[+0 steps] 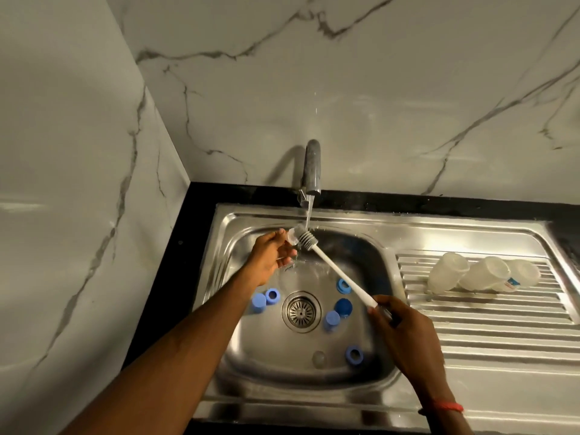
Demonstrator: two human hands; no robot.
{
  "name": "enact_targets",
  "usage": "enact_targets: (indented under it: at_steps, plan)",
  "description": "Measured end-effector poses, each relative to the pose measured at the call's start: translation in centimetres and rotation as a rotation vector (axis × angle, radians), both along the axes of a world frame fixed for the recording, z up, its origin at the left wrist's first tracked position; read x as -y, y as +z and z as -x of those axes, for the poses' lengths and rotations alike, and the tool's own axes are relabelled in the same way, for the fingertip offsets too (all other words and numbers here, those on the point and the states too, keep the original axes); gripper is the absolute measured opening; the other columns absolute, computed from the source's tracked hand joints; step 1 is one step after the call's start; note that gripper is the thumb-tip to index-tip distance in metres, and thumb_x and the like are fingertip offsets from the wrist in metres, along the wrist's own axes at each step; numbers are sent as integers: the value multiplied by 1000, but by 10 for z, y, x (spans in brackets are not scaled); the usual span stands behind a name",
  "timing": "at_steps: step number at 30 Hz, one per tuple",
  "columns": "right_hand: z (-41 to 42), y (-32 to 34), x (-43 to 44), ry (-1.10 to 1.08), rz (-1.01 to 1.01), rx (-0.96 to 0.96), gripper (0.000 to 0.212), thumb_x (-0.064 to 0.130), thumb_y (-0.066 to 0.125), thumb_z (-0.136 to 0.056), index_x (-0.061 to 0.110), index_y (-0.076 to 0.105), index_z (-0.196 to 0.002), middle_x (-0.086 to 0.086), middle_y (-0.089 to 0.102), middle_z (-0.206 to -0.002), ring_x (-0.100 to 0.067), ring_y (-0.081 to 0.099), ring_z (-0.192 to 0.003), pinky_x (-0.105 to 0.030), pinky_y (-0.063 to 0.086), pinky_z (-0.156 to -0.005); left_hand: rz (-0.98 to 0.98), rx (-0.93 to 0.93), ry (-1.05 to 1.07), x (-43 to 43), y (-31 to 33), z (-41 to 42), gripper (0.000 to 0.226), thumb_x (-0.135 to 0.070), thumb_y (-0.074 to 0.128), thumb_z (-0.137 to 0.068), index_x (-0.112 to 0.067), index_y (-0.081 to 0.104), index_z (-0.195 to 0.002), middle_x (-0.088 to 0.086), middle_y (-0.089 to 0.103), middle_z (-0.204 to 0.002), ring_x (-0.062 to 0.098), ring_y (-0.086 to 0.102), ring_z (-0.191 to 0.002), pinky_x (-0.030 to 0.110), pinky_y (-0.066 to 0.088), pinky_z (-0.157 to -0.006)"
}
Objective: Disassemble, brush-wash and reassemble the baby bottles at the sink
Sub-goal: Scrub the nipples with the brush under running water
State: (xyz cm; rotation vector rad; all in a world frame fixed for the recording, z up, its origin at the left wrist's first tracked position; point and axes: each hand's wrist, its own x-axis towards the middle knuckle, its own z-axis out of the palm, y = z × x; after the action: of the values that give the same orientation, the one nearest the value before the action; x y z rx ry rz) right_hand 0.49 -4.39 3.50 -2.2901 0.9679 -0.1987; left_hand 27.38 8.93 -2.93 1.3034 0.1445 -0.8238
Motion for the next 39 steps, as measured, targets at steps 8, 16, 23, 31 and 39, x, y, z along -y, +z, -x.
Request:
enact_targets:
  at_steps: [8,16,23,31,39]
  plan:
    - [-3,13,15,47,319,4,31,42,73,-86,35,70,-116,7,66,-89,-13,60,-72,-22,42,-55,116,-102,13,14,14,-7,26,-31,58,-100,-7,65,-105,17,72,-93,27,71,-84,31,57,-68]
    - [-5,11,32,128,608,126,30,25,83,-76,19,75,-104,-4,66,-80,-27,61,-69,-34,51,-54,179,-163,88,37,23,-5,23,-28,62,-98,-6,63,-106,16,72,-98,24,71,-87,32,59,-68]
    - [-11,4,26,234,520,-19,46,51,32,-96,20,67,-97,0,60,-64,-19,55,-51,-29,40,-45,289,-252,239,53,25,-1,21,-21,63,-97,-3,62,-107,20,70,-99,28,71,-89,37,63,-68]
    - [-25,11,13,101,-189,-26,49,60,42,-89,20,70,-92,6,64,-65,-8,62,-58,-20,52,-57,333,-196,201,51,24,4,31,-32,58,-99,-4,63,-108,14,73,-92,28,73,-86,36,61,-76]
    - [-28,0,6,113,693,94,49,21,92,-66,10,73,-110,-9,66,-77,-27,61,-63,-32,49,-47,397,-235,266,57,36,10,37,-41,45,-104,-9,61,-109,10,71,-87,29,71,-87,36,56,-79]
